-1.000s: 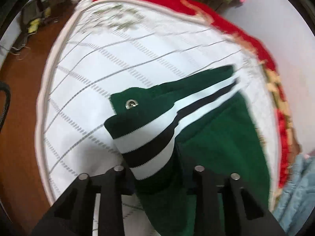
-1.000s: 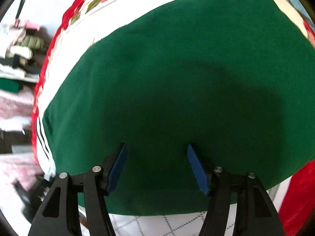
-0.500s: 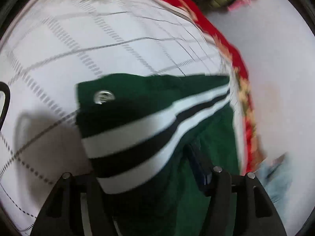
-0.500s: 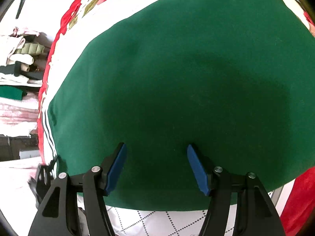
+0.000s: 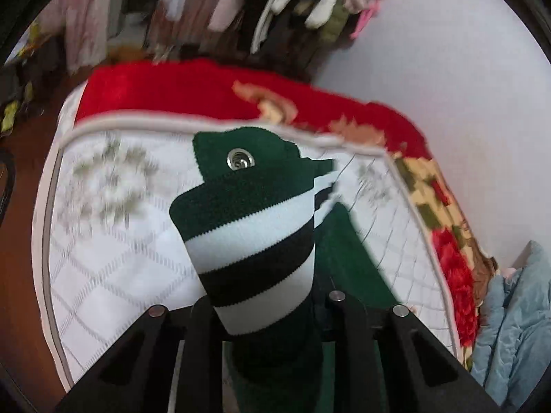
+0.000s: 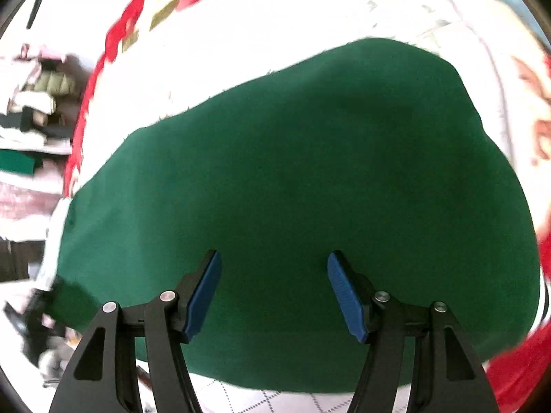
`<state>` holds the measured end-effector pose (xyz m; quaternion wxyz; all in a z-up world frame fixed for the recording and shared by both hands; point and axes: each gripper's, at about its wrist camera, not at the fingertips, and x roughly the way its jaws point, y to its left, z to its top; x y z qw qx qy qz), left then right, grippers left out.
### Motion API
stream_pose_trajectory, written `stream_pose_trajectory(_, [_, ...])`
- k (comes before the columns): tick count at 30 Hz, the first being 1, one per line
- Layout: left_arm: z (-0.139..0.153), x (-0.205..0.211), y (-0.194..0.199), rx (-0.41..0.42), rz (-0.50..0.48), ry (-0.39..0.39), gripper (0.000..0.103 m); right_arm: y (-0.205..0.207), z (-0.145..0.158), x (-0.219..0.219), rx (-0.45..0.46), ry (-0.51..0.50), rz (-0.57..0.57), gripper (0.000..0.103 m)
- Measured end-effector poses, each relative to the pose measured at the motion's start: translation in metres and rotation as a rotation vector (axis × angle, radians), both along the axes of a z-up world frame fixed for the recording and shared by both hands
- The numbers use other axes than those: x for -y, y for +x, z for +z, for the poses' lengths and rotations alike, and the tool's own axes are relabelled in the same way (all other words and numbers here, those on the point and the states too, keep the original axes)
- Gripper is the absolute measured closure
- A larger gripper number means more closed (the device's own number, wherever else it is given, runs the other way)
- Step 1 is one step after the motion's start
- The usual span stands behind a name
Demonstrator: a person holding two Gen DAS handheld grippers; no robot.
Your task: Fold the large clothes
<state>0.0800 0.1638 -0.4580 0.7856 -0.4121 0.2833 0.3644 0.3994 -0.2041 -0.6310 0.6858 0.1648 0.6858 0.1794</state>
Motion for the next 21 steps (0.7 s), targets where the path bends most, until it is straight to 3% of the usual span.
stream_pose_trajectory(2, [-0.005, -0.007, 0.001, -0.012, -0.047, -0.005, 0.078, -0.003, -0.017, -0.023, -0.027, -0.012, 0.039, 0.037])
stream_pose_trajectory(4, [-0.025, -0.013, 0.007, -0.034, -0.074, -0.038, 0.068, -0.007, -0.017, -0.037, 0.005, -0.071, 0.065, 0.024])
stream_pose_trajectory(7, [-0.057, -0.022, 0.005, -0.022, -0.050, -0.100, 0.053, -0.014, -0.013, -0.039, 0.024, -0.092, 0.094, 0.023])
stream_pose_trajectory(10, [-0.081, -0.029, 0.004, -0.026, -0.015, -0.143, 0.038, -0.017, -0.013, -0.027, 0.009, -0.046, 0.088, 0.023])
stream_pose_trajectory(15, [-0.096, -0.038, -0.012, -0.046, -0.001, -0.177, 0.037, -0.018, -0.010, -0.012, -0.044, -0.014, 0.056, 0.023])
stream_pose_trajectory(18, [-0.110, -0.046, -0.030, -0.100, -0.003, -0.211, 0.037, -0.019, -0.006, -0.006, -0.071, -0.010, 0.043, 0.023])
stream_pose_trajectory(21, [-0.121, -0.048, -0.034, -0.068, 0.002, -0.237, 0.037, -0.024, -0.004, -0.001, -0.082, -0.020, 0.049, 0.023])
